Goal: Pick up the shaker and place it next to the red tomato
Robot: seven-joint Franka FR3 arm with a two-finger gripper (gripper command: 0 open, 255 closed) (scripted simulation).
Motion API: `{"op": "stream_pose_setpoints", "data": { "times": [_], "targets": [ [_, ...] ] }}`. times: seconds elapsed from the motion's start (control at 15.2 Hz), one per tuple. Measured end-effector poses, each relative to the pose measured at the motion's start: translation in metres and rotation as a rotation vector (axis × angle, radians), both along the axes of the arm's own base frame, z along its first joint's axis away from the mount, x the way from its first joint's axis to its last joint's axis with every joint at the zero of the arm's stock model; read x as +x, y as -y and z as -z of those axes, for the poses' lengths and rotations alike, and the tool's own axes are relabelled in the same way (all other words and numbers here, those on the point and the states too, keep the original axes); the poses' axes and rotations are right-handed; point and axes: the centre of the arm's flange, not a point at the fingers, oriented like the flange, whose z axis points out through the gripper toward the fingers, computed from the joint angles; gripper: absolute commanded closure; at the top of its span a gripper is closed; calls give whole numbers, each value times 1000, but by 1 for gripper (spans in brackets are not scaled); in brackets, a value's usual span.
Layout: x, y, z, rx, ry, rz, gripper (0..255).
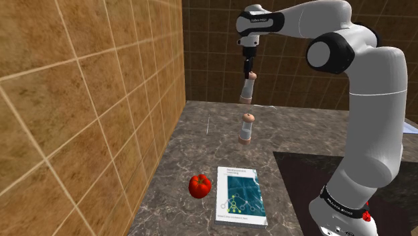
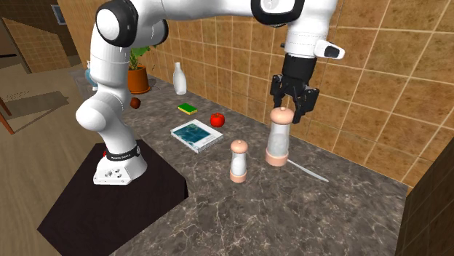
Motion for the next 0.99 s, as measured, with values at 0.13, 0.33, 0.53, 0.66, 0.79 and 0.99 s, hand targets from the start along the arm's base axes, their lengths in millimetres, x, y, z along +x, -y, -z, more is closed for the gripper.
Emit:
{"op": "stream_pose_setpoints", "data": {
  "times": [0.13,0.33,0.53,0.66,0.79,0.99],
  "targets": [
    [1,0,-9,0,0,0,255],
    [2,1,-27,0,0,0,255],
    [2,-1,-43,0,0,0,255],
    [2,0,-53,0,0,0,255],
    [1,0,-63,0,0,0,255],
    [-1,-26,-67,1,0,0,255]
  ]
}}
